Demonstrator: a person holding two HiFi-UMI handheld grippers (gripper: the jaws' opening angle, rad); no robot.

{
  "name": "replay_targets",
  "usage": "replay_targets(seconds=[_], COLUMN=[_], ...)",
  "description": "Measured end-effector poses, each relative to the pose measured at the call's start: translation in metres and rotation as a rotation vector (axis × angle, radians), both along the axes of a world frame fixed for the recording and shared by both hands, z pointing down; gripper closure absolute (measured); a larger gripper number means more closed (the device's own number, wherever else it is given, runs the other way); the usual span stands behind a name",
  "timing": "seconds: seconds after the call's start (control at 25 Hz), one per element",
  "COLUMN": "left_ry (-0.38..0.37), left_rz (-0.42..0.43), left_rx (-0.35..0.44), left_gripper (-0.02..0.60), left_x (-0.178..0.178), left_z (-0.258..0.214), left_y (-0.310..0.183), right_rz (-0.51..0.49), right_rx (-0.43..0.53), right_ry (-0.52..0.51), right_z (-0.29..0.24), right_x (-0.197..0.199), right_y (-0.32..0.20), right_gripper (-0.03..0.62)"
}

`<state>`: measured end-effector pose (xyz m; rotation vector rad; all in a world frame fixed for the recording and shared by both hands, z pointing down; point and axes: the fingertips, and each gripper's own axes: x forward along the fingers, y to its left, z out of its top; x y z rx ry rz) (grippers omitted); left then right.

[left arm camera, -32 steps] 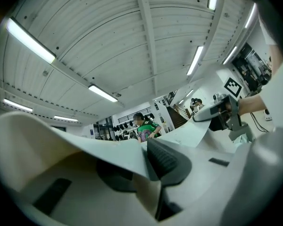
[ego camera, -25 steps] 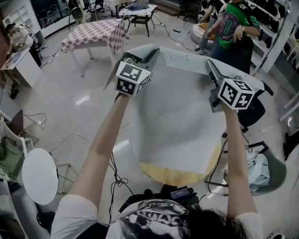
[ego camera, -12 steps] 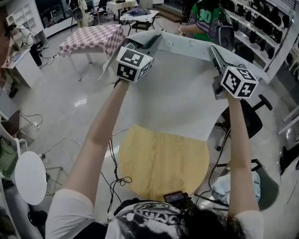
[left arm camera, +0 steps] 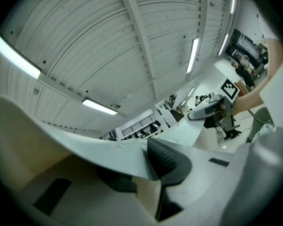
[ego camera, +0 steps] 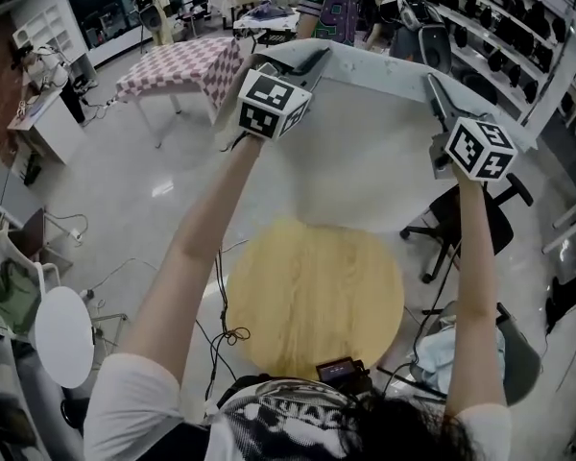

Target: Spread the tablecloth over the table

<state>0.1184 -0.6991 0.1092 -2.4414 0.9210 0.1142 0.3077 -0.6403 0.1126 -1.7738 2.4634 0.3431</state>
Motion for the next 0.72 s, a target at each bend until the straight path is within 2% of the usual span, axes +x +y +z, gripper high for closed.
replay_targets(seconds=[0.2, 0.32, 0.52, 0.72], left_ry=[-0.023, -0.027, -0.042, -0.043], left_rz=[-0.016, -0.015, -0.015, -0.017], left_rx=[0.014, 0.013, 0.055, 0.111], left_gripper=[0.511, 0.511, 0.511, 0.511], left_x=[0.012, 0.027, 0.052, 0.061], left_z=[-0.008, -0.007, -0.017, -0.017], left_y=[-0.032, -0.046, -0.051, -0.041], right_rz=[0.038, 0.054, 0.077, 0.075], right_rx=[0.031, 0.037, 0.062, 0.078], right_ry=[0.122, 0.161, 0.165, 0.134], right_z=[-0.017, -0.019, -0.029, -0.022], right_x=[0.004, 0.016, 0.039, 0.05], right_y=[-0.026, -0.038, -0.039, -0.032], right_gripper=[0.513, 0.513, 0.513, 0.513])
